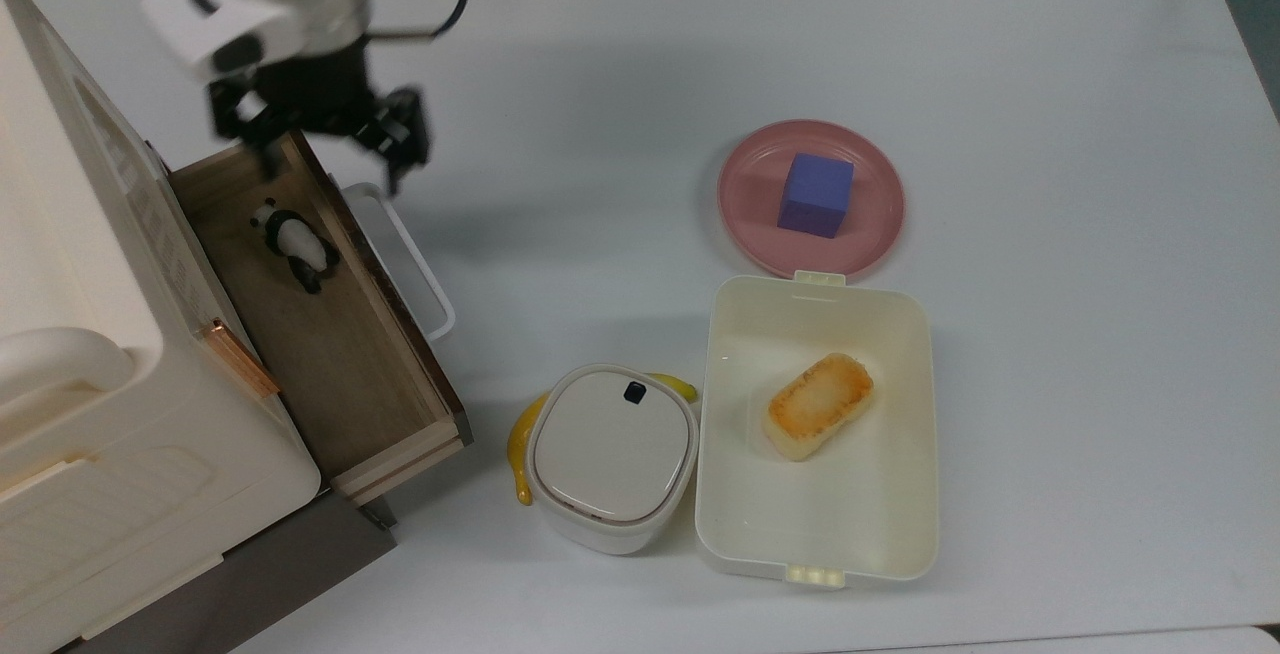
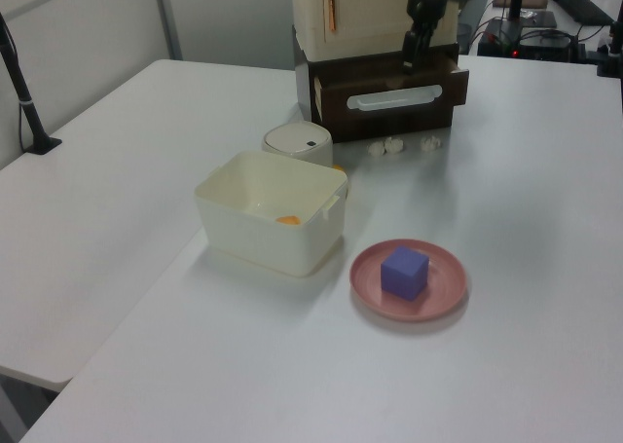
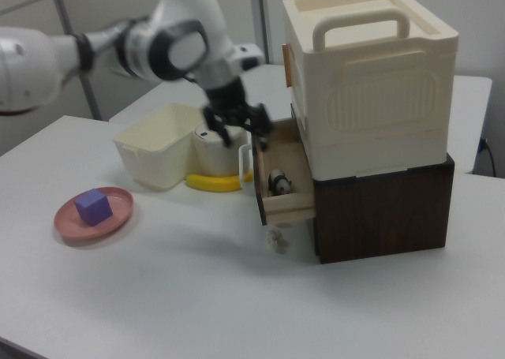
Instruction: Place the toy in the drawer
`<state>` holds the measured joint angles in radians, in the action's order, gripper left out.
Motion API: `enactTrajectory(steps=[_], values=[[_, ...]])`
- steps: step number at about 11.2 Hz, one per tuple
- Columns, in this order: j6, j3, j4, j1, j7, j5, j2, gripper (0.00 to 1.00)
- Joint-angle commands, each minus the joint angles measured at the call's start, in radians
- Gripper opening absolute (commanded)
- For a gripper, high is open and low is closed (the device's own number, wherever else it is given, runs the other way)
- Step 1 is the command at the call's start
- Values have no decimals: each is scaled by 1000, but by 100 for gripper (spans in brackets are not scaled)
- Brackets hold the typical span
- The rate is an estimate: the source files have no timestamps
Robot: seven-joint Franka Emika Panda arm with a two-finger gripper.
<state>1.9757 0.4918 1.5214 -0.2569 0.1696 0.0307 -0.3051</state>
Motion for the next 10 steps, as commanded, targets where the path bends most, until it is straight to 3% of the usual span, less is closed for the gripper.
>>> enactTrajectory(steps=[1,4,7,10], values=[[-246,-146,46,19,-105,9,162,100],[-282,-283,112,50,-174,-9,205,100],[-284,-410,134,175,-165,-11,244,100],[-282,-415,144,191,-164,-14,242,100]])
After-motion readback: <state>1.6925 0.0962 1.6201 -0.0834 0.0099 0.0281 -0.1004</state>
